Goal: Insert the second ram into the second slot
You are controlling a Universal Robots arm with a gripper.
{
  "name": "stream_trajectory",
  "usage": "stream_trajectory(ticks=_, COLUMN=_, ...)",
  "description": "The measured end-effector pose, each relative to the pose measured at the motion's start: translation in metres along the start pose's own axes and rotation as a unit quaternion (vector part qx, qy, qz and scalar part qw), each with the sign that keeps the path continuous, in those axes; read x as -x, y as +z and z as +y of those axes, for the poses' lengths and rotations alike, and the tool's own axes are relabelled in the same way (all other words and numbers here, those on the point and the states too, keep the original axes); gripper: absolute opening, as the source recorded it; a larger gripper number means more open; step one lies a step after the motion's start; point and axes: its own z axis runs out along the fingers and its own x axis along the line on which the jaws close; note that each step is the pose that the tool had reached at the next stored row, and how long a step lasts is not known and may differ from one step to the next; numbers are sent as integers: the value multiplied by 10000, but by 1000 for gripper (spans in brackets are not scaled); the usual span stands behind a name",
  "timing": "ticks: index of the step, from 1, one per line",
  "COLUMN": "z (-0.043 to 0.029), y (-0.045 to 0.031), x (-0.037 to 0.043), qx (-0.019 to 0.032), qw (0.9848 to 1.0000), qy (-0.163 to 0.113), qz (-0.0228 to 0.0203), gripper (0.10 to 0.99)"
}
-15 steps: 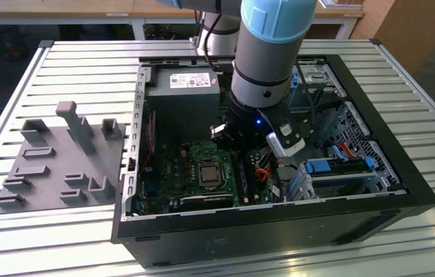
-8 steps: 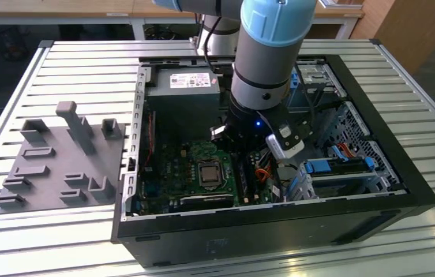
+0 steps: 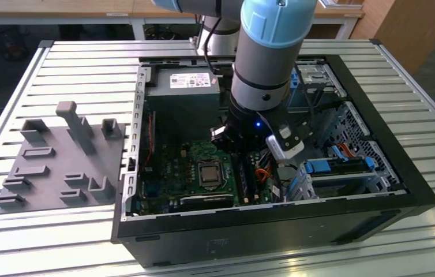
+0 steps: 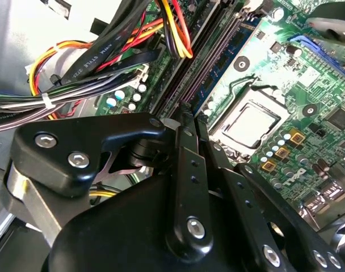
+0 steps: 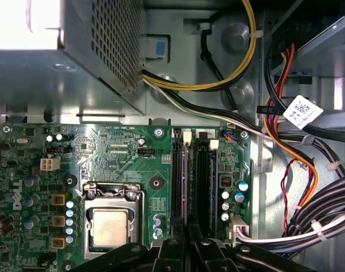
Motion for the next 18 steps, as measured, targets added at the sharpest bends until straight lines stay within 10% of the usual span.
stream_trajectory(ticks=18, z=-2, y=56, x=1, qx=-1, qw=10000, qy=4, qz=9, gripper=137)
